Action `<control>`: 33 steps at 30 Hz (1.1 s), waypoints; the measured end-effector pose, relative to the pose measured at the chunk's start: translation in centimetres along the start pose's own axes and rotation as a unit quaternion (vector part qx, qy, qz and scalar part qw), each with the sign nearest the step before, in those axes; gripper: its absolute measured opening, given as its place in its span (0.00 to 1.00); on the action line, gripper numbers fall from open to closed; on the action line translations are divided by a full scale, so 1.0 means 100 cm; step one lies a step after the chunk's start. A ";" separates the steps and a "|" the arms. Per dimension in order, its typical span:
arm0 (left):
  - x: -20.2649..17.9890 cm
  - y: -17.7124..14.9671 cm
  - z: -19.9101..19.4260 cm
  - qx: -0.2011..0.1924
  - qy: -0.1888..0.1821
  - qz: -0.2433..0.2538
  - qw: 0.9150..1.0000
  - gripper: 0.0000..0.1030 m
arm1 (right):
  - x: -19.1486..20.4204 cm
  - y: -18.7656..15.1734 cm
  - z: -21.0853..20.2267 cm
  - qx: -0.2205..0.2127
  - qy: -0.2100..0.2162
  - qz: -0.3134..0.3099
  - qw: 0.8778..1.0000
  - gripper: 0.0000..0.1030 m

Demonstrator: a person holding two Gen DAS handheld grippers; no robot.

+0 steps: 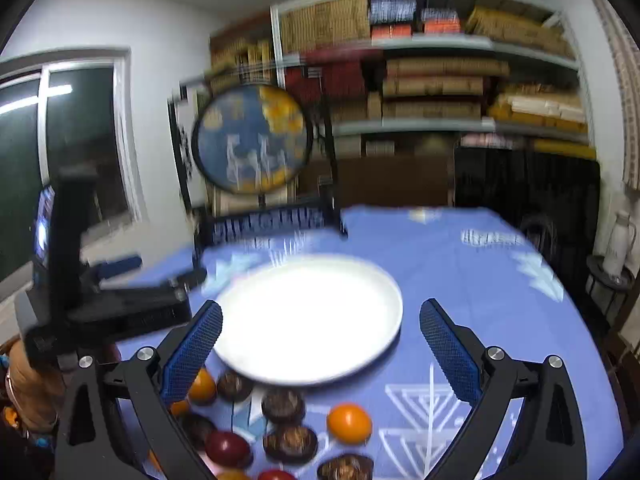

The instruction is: Organize fruits

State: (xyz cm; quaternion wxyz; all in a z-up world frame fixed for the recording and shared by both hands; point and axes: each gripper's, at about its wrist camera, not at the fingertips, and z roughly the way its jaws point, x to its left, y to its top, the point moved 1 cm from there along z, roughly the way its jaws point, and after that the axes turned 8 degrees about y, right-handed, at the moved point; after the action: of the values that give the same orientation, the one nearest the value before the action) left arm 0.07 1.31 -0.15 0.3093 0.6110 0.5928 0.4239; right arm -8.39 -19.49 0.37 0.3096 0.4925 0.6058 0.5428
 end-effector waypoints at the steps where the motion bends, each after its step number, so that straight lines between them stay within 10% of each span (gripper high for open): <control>1: 0.000 0.000 0.000 0.000 -0.001 -0.001 1.000 0.95 | 0.001 0.001 -0.005 -0.015 0.008 0.000 1.000 0.97; 33: 0.013 -0.021 -0.013 0.030 -0.031 0.059 0.997 0.95 | -0.009 -0.016 -0.009 0.120 0.021 -0.028 0.992 0.97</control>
State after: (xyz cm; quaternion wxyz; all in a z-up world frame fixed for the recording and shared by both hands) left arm -2.08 2.66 -1.22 0.2836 0.6668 0.5584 0.4038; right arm -9.31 -20.57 -1.10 0.2506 0.4974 0.6865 0.4674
